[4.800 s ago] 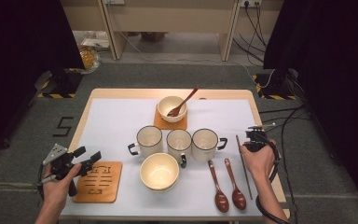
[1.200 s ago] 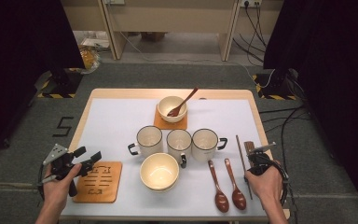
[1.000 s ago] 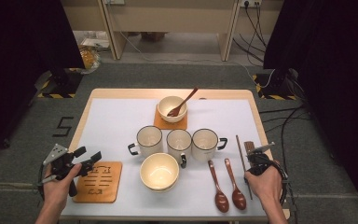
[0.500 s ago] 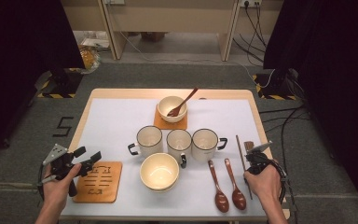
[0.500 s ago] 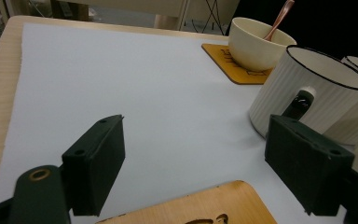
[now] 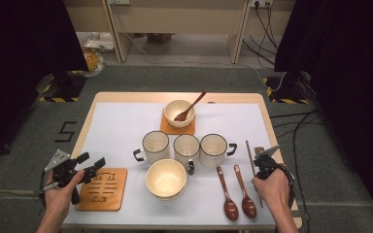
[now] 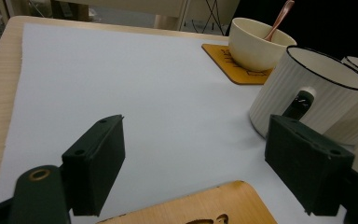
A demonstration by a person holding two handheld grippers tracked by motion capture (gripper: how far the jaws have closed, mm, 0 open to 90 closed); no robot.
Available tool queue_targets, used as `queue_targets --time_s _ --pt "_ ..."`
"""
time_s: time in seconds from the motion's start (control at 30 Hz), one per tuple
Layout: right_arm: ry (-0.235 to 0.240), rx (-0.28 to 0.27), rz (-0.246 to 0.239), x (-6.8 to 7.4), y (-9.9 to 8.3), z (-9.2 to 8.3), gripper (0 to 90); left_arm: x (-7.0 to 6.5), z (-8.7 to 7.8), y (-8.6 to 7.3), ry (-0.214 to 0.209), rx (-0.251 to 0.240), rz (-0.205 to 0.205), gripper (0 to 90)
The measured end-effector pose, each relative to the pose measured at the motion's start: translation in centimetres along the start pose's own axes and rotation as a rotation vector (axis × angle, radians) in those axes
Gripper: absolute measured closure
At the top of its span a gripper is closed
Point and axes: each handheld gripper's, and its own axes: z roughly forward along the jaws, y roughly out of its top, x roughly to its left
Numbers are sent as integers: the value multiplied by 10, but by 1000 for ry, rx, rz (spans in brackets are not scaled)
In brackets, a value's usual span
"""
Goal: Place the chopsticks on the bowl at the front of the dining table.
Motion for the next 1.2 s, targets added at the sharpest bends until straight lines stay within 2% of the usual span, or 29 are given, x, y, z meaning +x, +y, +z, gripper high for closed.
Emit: queue_targets --time_s 0.5,0.97,1.2 --pt "9 24 23 -1 3 0 857 0 0 0 1 2 0 194" --pt "43 -3 32 -4 2 -1 860 0 0 0 2 1 0 194" --pt "43 -16 29 -4 2 -4 861 1 -1 0 3 -2 -2 194"
